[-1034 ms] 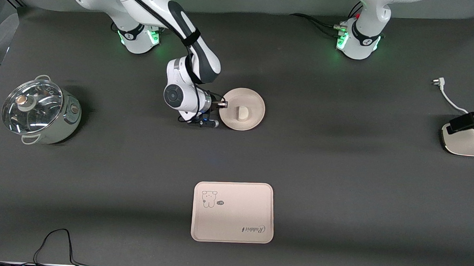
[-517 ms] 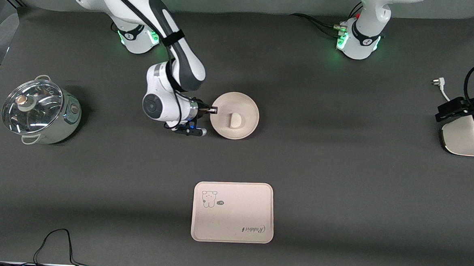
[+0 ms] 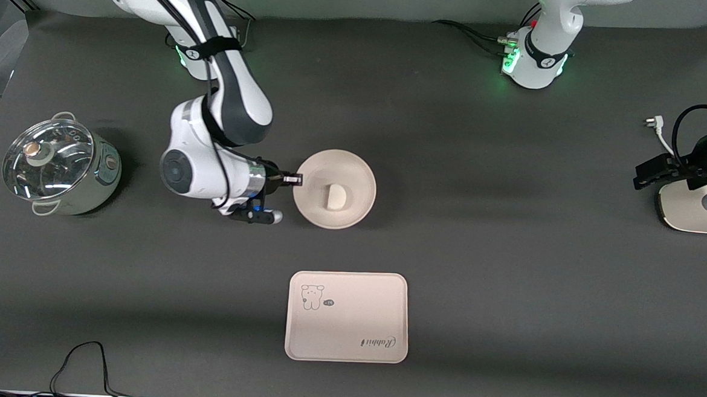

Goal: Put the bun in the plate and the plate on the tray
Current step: 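Lift the plate with the right gripper and carry it over the tray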

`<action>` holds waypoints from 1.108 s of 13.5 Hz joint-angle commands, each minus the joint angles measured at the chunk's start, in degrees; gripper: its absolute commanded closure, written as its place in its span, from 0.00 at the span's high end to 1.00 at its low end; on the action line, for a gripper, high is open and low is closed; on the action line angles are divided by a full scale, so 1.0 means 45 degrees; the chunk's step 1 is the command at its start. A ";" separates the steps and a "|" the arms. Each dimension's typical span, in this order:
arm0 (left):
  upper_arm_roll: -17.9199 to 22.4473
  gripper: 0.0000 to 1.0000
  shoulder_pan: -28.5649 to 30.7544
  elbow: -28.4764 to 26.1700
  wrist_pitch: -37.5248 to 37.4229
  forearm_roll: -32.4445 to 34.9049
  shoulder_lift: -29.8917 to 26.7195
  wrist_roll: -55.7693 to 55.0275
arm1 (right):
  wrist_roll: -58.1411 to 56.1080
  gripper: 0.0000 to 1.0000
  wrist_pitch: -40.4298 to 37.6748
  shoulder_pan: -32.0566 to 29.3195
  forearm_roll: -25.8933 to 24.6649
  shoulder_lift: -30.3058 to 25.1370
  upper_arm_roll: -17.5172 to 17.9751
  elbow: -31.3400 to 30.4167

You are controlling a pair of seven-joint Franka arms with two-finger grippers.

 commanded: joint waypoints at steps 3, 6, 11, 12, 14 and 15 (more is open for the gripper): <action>0.0074 1.00 -0.0159 0.0227 0.0105 -0.0272 -0.0027 0.0154 | 0.0536 0.00 -0.0853 -0.1353 0.0269 0.2412 0.0068 0.4083; 0.0054 1.00 -0.0199 0.0305 0.0105 -0.0272 0.0148 0.0135 | 0.1275 0.00 -0.0795 -0.1939 0.1694 0.4579 0.0088 0.6447; -0.0197 1.00 -0.0218 0.0617 0.0554 -0.0253 0.0325 0.0135 | 0.1533 0.00 0.0451 -0.2488 0.3396 0.7631 0.0340 0.9189; -0.0277 1.00 -0.0179 0.0637 0.0554 -0.0233 0.0325 0.0135 | 0.1532 0.00 0.1094 -0.2488 0.3397 0.7846 0.0593 0.9189; -0.0297 1.00 -0.0160 0.0637 0.0554 -0.0272 0.0325 0.0154 | 0.1474 0.00 0.2131 -0.2526 0.3397 0.8354 0.0984 0.9267; -0.0297 1.00 -0.0179 0.0637 0.0516 -0.0253 0.0325 0.0135 | 0.1435 0.00 0.2406 -0.2585 0.3397 0.8627 0.1064 0.9403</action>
